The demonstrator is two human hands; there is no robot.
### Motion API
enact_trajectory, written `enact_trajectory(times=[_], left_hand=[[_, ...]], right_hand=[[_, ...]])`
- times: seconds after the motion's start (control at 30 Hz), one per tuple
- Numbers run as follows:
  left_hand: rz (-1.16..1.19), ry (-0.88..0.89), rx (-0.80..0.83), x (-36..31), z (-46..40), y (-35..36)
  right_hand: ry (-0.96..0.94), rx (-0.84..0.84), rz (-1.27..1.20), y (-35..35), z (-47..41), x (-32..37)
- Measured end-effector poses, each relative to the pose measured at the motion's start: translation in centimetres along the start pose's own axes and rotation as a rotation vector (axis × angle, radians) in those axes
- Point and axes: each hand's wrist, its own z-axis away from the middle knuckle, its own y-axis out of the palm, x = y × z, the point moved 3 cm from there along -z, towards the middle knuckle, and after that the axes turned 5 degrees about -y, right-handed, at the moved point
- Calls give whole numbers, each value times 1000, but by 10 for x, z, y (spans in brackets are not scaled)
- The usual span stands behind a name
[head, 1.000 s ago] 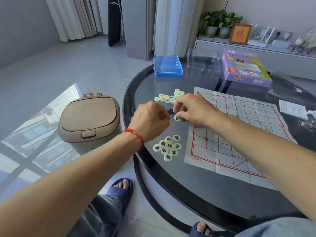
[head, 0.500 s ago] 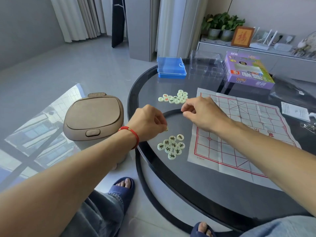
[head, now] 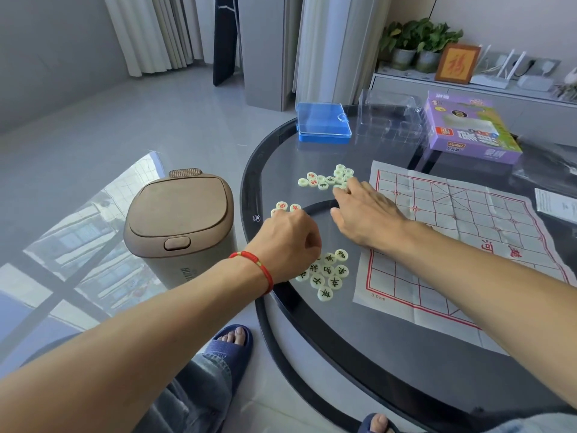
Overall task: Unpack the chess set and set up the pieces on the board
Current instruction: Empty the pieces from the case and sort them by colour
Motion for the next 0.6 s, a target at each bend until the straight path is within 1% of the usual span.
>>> enact_trajectory(times=[0.17,0.3,0.33,0.43,0.47,0.53,0.6], left_hand=[[26,-26,-32,1,-1,-5],[68,-85,-55,4,-5,-11],[80,-102,-56,5,-5,-11],[137,-148,-58,8,-8,-12],[173,-161,-49,9,-9,-13],[296,-180,1,9,-9,-11],[409,-198,50,8,-9,-12]], right_hand=[[-90,-157,-165,-8,8,-4],[-101,-158,-301,-16,18,-5],[-73,-154,-391,-17,19,-6],[46,-61,-843,-20,25,-5],[47,-37,-949,-22,28,-4],[4,0,-1066,-27,34,2],[-33,30,-1110,-30,39,9]])
